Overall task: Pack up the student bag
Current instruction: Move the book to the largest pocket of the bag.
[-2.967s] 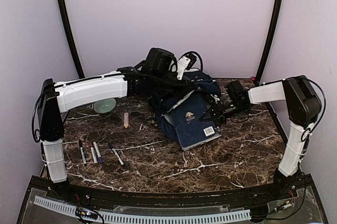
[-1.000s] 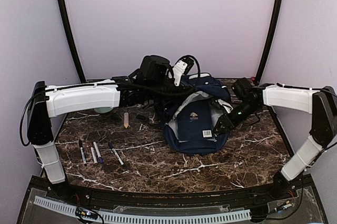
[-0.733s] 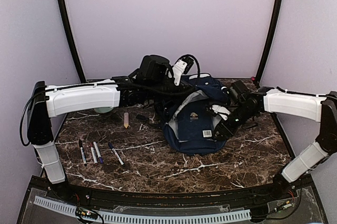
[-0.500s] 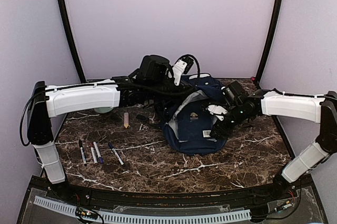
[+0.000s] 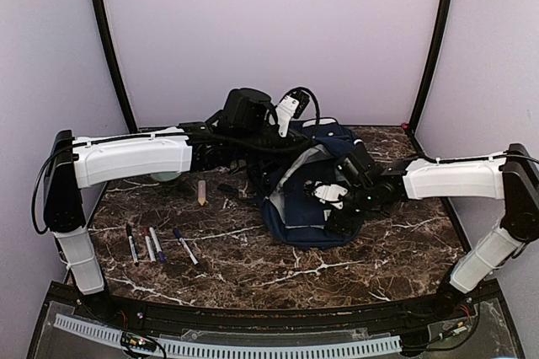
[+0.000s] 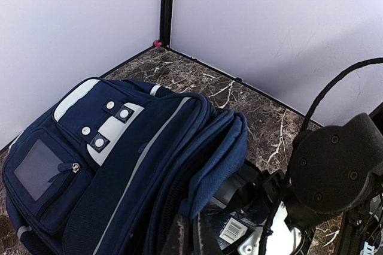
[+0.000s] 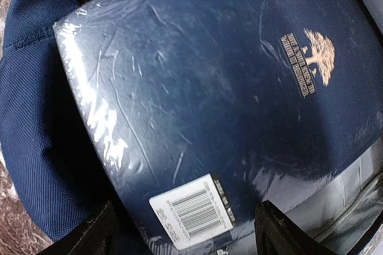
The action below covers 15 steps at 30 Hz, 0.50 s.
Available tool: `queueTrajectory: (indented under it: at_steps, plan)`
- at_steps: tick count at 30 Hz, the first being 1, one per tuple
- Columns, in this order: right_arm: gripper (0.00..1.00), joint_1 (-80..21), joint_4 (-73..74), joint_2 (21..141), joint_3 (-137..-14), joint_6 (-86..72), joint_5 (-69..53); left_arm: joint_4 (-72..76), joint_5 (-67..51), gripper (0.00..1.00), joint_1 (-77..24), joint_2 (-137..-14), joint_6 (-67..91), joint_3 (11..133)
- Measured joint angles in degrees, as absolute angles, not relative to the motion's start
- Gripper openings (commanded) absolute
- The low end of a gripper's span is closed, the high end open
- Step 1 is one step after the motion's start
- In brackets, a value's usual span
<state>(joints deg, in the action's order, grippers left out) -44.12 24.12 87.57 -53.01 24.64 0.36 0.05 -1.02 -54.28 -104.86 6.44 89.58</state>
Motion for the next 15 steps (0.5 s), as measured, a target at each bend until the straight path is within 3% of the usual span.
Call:
queueTrajectory:
  at_steps: [15]
  plan:
    - [0.65, -46.04, 17.5, 91.98, -54.48, 22.79, 11.79, 0.38, -2.55, 0.0, -54.26, -104.88, 7.77, 89.58]
